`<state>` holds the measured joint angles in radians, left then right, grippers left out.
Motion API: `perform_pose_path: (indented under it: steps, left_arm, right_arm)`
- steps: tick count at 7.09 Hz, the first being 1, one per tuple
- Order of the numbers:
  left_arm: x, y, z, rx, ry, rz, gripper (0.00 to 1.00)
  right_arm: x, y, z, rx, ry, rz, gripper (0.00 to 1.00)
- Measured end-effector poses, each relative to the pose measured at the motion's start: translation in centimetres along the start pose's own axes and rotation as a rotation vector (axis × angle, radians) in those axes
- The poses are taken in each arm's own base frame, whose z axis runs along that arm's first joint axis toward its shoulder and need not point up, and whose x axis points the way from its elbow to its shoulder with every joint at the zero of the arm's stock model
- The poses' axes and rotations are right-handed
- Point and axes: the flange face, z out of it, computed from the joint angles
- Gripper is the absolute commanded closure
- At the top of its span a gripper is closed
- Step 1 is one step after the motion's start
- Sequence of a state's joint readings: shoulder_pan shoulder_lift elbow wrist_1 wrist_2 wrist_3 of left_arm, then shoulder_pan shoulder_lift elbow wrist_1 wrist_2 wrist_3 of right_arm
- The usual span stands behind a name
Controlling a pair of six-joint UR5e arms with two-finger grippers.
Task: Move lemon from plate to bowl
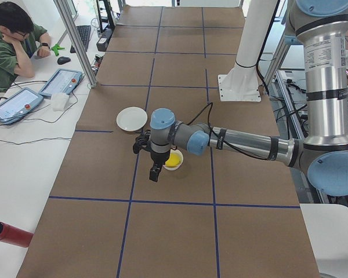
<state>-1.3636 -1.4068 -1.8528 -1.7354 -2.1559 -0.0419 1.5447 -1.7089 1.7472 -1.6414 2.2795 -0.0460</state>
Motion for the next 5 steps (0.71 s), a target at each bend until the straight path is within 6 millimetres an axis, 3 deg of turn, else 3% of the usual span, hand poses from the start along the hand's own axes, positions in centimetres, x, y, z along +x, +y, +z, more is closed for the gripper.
perform_pose_path:
  steps: [2,3,5]
  left_arm:
    - [-6.9,4.3,-1.4,-0.035,0.008,0.005,0.00]
    - [-8.5,5.9,-1.4,-0.061,0.062,-0.045,0.00]
    - [-9.9,7.5,-1.5,-0.070,0.111,-0.108,0.00]
  right_arm:
    - [0.0,0.0,0.0,0.000,0.000,0.000,0.00]
    - [0.0,0.0,0.0,0.000,0.000,0.000,0.00]
    - [0.0,0.0,0.0,0.000,0.000,0.000,0.00]
